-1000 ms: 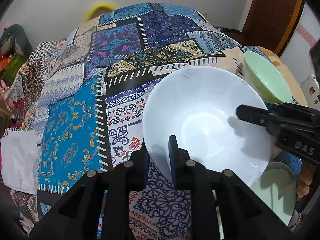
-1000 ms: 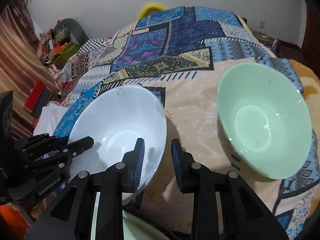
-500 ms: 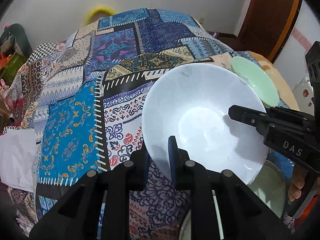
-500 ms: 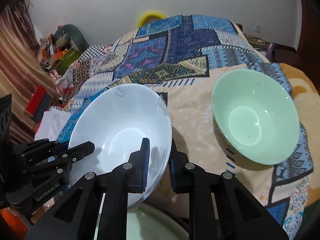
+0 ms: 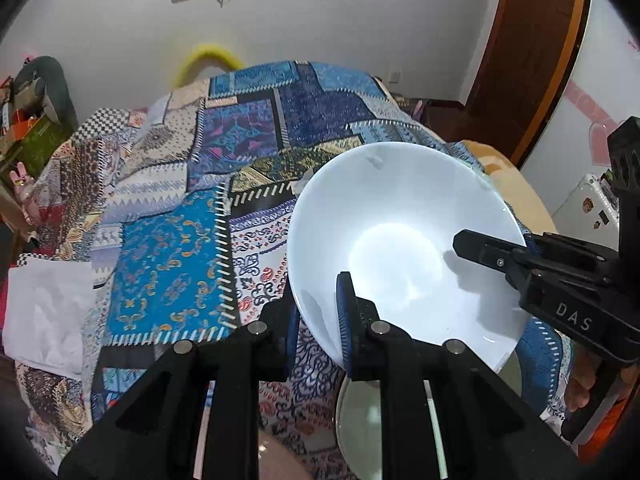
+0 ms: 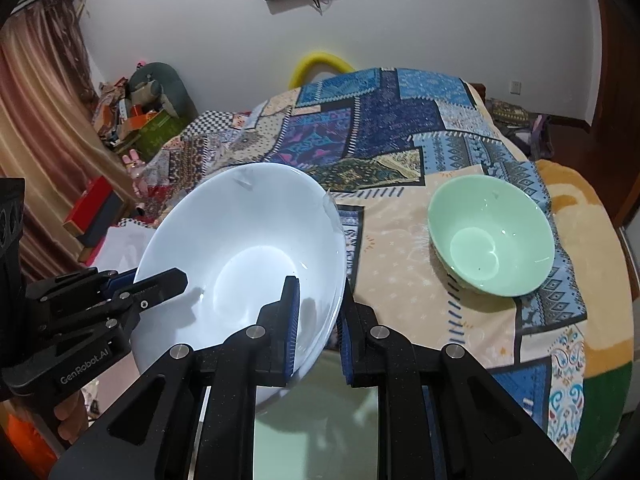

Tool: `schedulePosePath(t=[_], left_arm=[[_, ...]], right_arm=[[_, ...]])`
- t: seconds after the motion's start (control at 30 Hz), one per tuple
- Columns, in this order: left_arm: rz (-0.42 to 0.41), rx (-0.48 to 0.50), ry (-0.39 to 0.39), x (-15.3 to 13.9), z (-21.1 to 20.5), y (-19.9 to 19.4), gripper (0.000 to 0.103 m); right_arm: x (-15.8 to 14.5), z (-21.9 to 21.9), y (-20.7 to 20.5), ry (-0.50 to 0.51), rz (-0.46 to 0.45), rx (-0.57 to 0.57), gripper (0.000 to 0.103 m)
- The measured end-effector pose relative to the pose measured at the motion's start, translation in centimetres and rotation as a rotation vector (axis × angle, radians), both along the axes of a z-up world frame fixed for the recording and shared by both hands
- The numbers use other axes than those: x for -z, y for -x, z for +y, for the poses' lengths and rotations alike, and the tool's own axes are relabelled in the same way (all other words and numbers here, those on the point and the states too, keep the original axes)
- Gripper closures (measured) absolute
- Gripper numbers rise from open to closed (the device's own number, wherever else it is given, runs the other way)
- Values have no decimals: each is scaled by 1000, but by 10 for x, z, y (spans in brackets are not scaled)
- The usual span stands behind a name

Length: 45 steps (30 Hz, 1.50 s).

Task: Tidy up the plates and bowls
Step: 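Lift the white dotted bowl with both grippers and carry it toward the pink bowl, then lower the white dotted bowl into the pink bowl and open both grippers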

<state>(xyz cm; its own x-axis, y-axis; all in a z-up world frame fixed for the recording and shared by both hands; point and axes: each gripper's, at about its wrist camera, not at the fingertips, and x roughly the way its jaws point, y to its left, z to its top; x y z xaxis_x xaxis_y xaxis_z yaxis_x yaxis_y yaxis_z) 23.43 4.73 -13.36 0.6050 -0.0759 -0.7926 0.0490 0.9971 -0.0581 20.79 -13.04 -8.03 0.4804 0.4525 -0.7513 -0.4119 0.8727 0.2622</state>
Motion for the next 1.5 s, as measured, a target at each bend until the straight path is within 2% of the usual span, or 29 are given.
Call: schedulePosePath(t=[0.5,0.83,1.13,1.5], left_arm=[[-76,-58,21,-42,27,79,86],[-90,-139,31,-50,59,122,86],[-88,-201,27,-44,86,148,86],[-25,-246,42,-11,112,162,86]], right_arm=[[-33,30,50,3,-74,-76,87],[-30,61,71,-17,-67,-143,87],[-14,87,85,-29,-30,-192,87],[13,110,98,-22,37,-221,87]])
